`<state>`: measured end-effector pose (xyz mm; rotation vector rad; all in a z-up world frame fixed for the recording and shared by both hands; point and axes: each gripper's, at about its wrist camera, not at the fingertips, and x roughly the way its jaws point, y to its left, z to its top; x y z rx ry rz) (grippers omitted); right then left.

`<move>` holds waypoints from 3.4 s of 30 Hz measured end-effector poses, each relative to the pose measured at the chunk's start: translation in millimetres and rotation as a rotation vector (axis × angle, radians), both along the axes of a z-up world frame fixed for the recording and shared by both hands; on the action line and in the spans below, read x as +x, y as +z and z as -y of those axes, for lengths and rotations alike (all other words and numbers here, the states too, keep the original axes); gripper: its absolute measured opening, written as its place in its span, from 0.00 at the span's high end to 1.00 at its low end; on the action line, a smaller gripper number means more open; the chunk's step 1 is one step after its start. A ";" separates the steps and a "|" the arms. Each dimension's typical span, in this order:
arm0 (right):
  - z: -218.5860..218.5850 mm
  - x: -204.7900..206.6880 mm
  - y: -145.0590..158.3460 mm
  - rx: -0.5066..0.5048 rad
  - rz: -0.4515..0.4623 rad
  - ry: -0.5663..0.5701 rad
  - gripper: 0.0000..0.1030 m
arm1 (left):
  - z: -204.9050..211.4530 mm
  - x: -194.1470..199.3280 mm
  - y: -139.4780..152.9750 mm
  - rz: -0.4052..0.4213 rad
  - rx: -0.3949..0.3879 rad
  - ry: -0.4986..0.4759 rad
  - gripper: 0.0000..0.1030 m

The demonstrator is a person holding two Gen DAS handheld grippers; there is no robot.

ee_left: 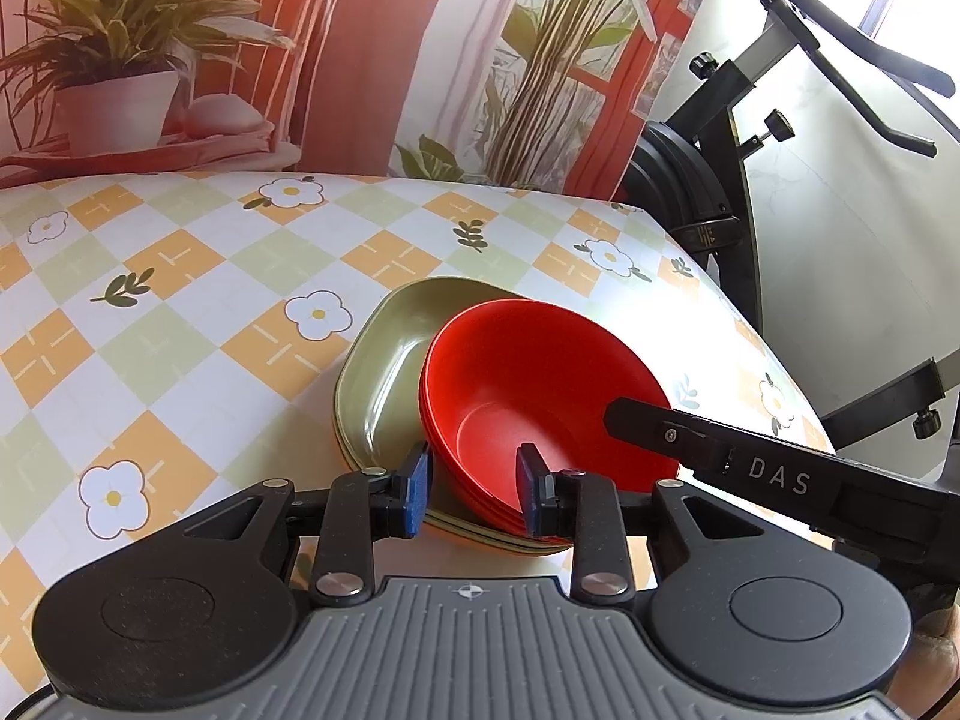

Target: Organize plates and bowls

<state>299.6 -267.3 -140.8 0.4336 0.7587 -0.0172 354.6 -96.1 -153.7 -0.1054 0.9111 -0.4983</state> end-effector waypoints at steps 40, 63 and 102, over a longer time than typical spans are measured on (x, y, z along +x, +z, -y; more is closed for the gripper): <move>-46.6 -81.5 110.7 -0.267 0.268 0.016 0.01 | -56.9 -109.5 117.1 0.431 0.140 0.227 0.00; -71.7 -165.7 203.0 -0.280 0.446 0.046 0.00 | -86.8 -214.8 203.5 0.629 0.160 0.285 0.00; -87.3 -209.7 250.5 -0.304 0.503 0.069 0.00 | -99.4 -255.9 242.4 0.710 0.153 0.326 0.01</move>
